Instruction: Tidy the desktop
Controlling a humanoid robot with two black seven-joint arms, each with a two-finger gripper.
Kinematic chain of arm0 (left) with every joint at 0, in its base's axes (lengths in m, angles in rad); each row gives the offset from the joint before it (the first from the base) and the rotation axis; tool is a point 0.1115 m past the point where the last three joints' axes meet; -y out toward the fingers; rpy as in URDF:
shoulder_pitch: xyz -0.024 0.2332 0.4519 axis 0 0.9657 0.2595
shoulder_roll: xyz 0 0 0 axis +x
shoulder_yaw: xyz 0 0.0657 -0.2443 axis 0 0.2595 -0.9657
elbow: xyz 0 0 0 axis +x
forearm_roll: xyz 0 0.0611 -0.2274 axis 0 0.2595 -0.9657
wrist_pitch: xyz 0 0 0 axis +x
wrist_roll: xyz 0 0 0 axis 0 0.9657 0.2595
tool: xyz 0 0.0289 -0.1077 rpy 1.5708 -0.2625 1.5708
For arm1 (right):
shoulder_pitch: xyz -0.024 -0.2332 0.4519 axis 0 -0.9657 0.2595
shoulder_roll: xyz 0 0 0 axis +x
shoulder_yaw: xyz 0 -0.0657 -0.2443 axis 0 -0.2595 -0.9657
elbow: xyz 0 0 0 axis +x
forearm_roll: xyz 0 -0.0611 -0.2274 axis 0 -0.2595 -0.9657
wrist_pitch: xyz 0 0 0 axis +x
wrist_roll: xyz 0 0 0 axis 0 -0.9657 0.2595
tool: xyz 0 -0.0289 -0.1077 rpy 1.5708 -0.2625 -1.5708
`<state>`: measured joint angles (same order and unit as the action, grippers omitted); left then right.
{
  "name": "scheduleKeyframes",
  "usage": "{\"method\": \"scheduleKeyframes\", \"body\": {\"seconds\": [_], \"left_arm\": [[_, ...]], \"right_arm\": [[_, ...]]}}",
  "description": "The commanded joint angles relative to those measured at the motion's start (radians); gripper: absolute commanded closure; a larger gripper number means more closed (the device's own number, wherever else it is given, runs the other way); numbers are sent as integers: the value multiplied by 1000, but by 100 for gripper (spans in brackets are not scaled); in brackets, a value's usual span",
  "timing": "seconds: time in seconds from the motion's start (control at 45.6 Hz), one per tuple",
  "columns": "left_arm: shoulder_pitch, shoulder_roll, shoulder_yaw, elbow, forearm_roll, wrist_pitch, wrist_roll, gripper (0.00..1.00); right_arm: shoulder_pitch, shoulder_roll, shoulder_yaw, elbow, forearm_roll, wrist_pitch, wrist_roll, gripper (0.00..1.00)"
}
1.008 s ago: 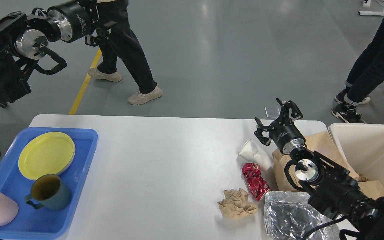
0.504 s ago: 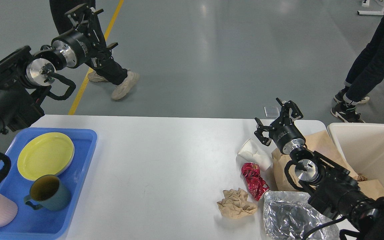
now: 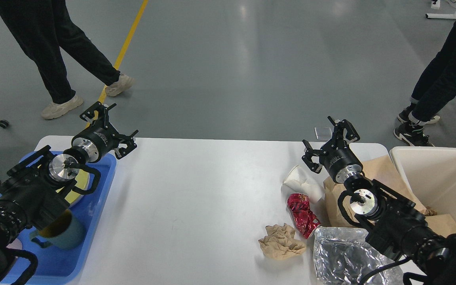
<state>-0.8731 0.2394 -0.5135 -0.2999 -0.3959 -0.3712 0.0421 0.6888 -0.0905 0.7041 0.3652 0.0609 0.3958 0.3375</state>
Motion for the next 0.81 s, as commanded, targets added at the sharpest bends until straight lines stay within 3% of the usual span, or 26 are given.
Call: {"method": "scheduleKeyframes", "body": {"seconds": [0.0,0.044,0.11,0.329,0.416,0.504,0.789], "left_arm": [[28,-5,-59,1,2,-12,-5,4],[46,-3,-80,2,0,-25,-16,4],[62,-5,-109,2,5,-43,-69,4],[123,-23,-128,1,6,-169,-355,4],[149,-22,-125,1,9,-193,-430,3],[166,-15,-126,1,9,-203,-458,3],[167,-17,-128,2,8,-203,-459,3]], "right_arm": [[0,0,0,0,-1,0,0,0],[0,0,0,0,-1,0,0,0],[0,0,0,0,0,0,0,0],[0,0,0,0,0,0,0,0],[0,0,0,0,0,0,0,0],[0,0,0,0,0,0,0,0],[0,0,0,0,0,0,0,0]]}}
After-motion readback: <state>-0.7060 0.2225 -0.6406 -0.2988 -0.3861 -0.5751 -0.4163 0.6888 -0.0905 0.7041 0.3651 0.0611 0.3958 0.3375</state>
